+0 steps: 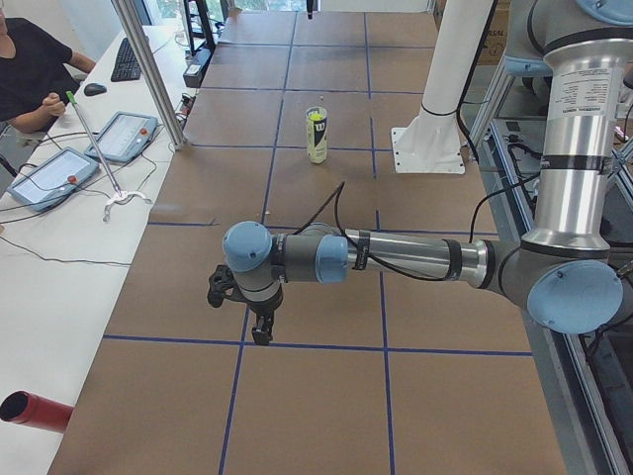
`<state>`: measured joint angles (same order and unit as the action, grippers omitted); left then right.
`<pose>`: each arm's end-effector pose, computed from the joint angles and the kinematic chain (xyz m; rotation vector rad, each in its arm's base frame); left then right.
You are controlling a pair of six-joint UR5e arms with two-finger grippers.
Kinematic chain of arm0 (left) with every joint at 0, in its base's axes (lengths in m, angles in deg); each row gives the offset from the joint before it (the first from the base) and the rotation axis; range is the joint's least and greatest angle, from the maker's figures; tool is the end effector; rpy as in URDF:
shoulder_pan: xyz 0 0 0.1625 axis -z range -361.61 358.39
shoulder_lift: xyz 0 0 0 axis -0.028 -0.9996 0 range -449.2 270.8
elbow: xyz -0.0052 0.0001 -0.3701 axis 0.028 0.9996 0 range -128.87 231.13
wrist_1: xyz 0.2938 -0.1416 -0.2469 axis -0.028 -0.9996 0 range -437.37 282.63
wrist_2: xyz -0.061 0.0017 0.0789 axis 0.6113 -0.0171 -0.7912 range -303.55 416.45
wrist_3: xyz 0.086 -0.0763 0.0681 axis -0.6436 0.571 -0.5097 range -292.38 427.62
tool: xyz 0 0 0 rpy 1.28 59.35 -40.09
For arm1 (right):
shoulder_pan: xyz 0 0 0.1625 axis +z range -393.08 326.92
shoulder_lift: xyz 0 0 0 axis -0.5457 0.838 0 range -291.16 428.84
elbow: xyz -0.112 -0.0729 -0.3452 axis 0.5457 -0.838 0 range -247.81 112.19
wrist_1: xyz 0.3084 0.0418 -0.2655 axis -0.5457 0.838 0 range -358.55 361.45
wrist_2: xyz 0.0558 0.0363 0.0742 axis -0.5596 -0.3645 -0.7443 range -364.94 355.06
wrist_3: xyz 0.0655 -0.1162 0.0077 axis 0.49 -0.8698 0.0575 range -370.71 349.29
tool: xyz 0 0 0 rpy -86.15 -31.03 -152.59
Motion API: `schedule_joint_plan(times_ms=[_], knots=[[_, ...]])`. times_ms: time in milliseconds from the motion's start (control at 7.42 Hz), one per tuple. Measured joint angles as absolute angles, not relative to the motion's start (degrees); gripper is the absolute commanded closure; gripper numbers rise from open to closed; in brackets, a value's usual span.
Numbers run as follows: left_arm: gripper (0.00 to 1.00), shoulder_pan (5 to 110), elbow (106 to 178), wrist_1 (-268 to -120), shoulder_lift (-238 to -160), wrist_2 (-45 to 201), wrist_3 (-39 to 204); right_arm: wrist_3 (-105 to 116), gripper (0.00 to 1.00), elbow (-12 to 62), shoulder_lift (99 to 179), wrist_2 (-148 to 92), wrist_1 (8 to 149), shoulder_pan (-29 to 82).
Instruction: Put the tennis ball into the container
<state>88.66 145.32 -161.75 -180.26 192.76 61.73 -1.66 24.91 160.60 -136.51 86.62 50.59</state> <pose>-0.0390 -0.4910 0.5901 0.0374 0.8078 0.0902 -0.0092 -0.4866 0.6154 -0.0014 -0.7313 0.0084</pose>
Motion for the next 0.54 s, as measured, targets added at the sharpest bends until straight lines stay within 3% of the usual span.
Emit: schedule_joint_plan(times_ms=[539], knots=[[0.00, 88.7, 145.7, -161.6, -180.3, 192.7, 61.7, -1.7, 0.00, 24.9, 160.6, -136.5, 86.6, 50.6]])
